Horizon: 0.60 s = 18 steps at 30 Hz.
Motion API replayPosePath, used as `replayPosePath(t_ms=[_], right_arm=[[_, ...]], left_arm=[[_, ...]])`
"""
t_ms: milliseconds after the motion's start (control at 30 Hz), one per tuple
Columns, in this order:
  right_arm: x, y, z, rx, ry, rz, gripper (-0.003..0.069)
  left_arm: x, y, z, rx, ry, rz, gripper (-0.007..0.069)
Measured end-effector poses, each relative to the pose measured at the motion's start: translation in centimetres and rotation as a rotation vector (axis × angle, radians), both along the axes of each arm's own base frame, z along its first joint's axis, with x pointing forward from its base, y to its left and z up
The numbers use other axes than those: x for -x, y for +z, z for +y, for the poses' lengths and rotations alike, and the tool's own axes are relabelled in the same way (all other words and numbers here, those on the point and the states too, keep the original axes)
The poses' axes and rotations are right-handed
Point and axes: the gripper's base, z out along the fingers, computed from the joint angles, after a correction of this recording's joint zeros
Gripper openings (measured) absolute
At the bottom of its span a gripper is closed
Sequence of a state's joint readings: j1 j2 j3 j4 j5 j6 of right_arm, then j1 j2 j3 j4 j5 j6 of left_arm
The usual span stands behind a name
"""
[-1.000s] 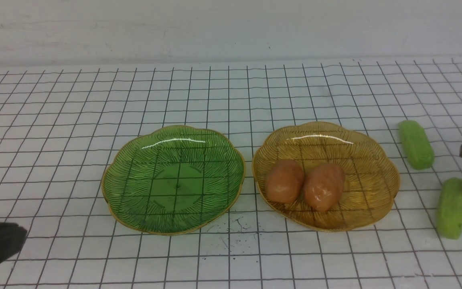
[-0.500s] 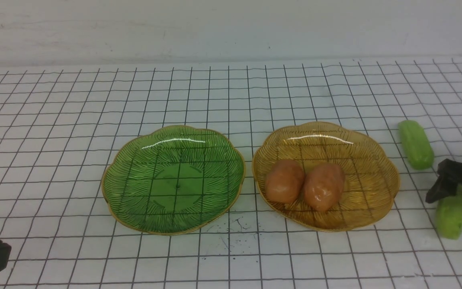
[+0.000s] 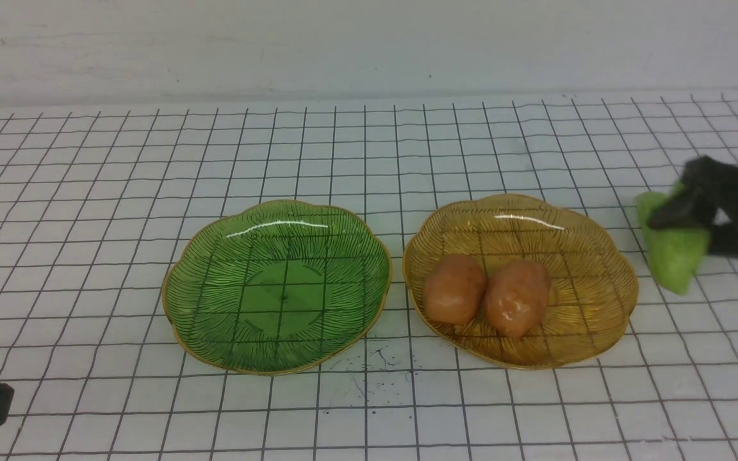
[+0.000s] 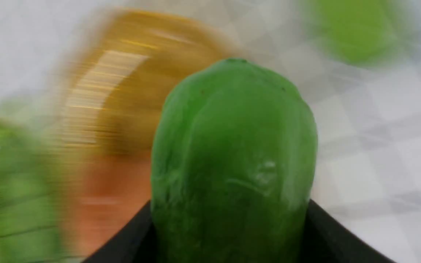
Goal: Put different types of vegetables on the plate.
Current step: 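Carry the green vegetable from the table to the plate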
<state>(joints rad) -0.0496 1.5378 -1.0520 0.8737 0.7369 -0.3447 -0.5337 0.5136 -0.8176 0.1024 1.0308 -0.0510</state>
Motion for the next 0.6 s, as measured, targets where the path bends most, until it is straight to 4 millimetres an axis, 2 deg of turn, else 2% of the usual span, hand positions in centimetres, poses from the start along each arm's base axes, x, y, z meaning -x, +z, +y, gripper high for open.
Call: replayPosePath(t_ms=[33,100,167,233,367,400,433,500,600], right_arm=[[0.0,0.2,0.8,-0.018,0.01,-0.016,0.0401],[0.0,0.7,5.8,-0.079,0.117,-0.098,0.0401],[0.1,0.3,9.5,-0.108,0.191,-0.134,0.0401],[-0.1,-0.4,12.1,-0.112,0.248,-0.148,0.0401],[-1.6,-2.7,18.9,-0.116,0.386,-0.15,0.0401],[-2.1,-2.8,19.9,-0.119,0.403,-0.159,0.0401],[-2.1,-3.1,20.1,-0.116,0.407,-0.152,0.0401],[-3.6,-4.0,22.4,-0.129,0.447,-0.151,0.0401],[-4.8,-5.4,23.8,-0.17,0.473,-0.101,0.0413]], left_arm=[[0.0,0.0,0.0,-0.002,0.001,-0.004,-0.0008],[-0.2,0.1,0.1,-0.009,0.006,-0.025,-0.0008],[-0.2,0.1,0.1,-0.012,0.008,-0.027,-0.0008],[-0.2,0.1,0.1,-0.011,0.008,-0.027,-0.0008],[-0.1,0.1,0.1,-0.014,0.009,-0.021,-0.0008],[-0.1,0.1,0.2,-0.017,0.009,-0.017,-0.0008],[-0.1,0.1,0.2,-0.017,0.01,-0.016,-0.0008],[0.0,-0.1,0.2,-0.028,0.012,0.005,-0.0008],[0.1,-0.3,0.3,-0.042,0.016,0.027,-0.0008]])
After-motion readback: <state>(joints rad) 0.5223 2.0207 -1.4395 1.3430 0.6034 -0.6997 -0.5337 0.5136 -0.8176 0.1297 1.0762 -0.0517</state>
